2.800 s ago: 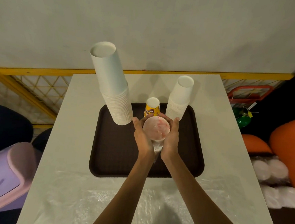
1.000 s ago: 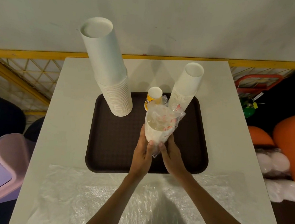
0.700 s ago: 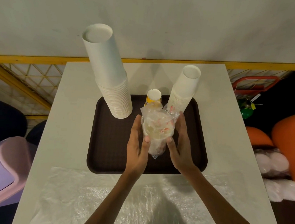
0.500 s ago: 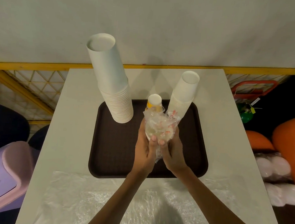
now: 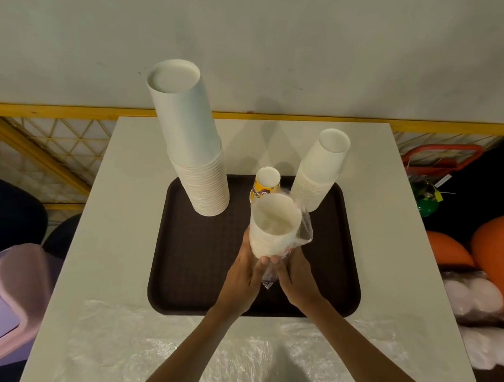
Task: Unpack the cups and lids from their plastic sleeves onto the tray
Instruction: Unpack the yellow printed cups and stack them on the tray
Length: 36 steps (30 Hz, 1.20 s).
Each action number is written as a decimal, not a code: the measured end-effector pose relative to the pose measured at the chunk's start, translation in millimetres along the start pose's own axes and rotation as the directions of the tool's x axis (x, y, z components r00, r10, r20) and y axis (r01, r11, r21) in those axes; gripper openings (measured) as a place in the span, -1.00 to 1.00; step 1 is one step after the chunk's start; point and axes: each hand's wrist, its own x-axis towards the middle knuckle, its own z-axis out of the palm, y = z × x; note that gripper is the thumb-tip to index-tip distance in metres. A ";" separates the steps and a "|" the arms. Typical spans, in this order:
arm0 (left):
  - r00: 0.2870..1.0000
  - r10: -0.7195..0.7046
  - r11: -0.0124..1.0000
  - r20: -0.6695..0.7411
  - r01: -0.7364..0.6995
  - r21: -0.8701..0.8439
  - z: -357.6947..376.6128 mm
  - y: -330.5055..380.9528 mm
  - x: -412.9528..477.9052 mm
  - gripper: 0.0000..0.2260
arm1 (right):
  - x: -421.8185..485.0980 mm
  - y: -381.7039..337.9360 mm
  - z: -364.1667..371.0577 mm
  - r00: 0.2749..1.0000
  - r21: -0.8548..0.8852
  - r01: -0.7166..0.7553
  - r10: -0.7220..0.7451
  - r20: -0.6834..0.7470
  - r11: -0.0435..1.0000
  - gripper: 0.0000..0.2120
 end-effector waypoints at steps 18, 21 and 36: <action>0.995 -0.090 0.986 0.033 0.093 -0.141 3.5 52.4 -16.9 -0.40 | -24.3 -76.5 -30.9 0.959 0.464 -0.165 0.252 -0.132 0.870 -0.38; 0.988 -0.108 0.967 0.112 0.130 -0.217 1.5 59.7 -33.0 -0.36 | -37.1 -86.4 -46.1 0.931 0.494 -0.331 0.365 0.028 0.804 -0.38; 0.992 -0.120 0.922 0.031 0.124 -0.367 8.5 118.2 -80.1 -0.60 | -40.7 -157.0 -50.1 0.912 0.739 -0.152 0.380 -0.151 0.657 -0.19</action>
